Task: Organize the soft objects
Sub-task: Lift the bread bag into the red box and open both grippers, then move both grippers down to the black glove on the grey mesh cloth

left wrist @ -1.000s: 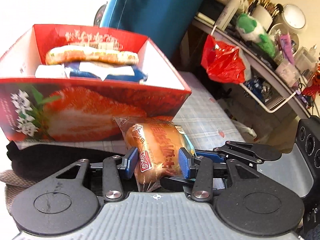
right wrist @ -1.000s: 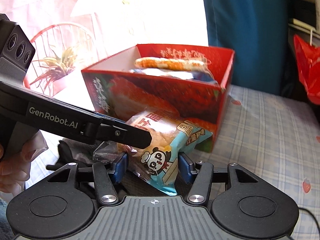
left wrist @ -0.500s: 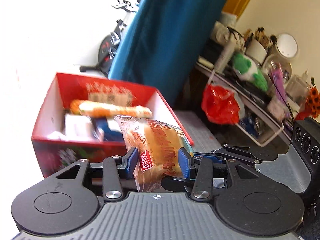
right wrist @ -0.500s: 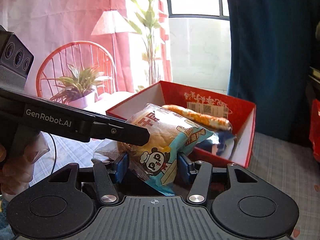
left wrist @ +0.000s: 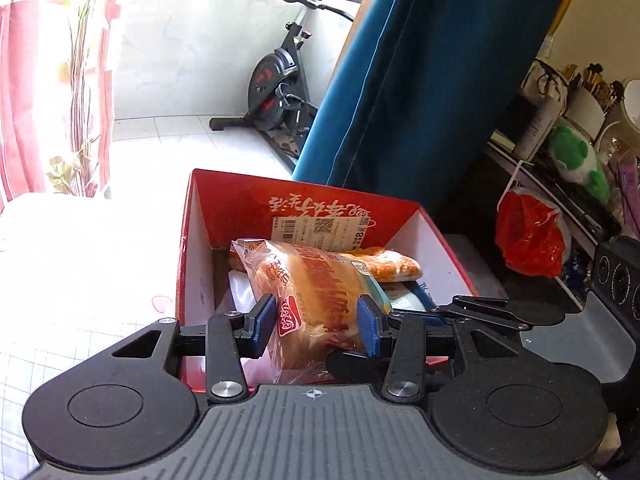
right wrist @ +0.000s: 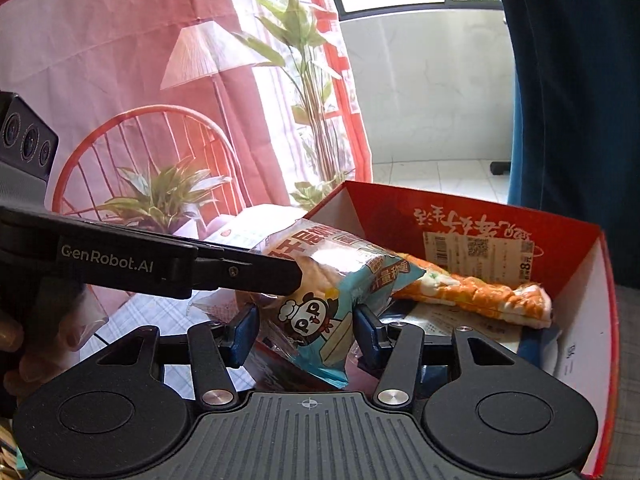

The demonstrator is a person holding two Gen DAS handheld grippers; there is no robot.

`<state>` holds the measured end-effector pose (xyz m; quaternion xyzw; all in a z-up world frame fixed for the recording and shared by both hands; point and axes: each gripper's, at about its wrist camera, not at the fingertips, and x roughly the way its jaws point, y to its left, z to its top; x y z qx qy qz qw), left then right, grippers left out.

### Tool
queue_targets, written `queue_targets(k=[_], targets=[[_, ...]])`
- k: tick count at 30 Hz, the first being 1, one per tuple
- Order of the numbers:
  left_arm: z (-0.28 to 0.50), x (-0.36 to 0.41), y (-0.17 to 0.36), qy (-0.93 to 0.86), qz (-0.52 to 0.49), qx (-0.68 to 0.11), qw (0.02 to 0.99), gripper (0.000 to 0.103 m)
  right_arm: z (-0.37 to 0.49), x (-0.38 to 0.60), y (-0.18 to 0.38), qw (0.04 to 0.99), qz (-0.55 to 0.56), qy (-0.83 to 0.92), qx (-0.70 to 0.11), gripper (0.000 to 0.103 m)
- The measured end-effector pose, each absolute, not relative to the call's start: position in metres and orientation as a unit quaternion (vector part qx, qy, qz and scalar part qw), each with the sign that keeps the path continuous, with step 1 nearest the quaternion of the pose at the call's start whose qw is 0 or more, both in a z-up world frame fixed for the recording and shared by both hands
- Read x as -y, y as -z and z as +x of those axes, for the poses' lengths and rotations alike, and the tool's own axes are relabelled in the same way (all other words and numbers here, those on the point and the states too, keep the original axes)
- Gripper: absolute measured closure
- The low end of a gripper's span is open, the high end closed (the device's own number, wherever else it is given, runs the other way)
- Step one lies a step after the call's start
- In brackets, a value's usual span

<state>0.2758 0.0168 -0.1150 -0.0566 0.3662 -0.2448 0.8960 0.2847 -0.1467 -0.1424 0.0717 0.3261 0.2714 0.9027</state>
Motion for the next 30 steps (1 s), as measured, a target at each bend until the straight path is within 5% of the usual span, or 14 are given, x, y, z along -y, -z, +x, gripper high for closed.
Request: queue_targets(k=[27, 30], targets=[[0.281, -0.016, 0.119, 0.189, 0.004, -0.353, 0.916, 0.056, 0.309, 0.133, 0.161, 0.895, 0.027, -0.264, -0.359, 0.053], [0.276, -0.014, 0.115, 0.185, 0.006, -0.345, 0.920, 0.056, 0.300, 0.142, 0.149, 0.905, 0.027, -0.255, -0.340, 0.061]])
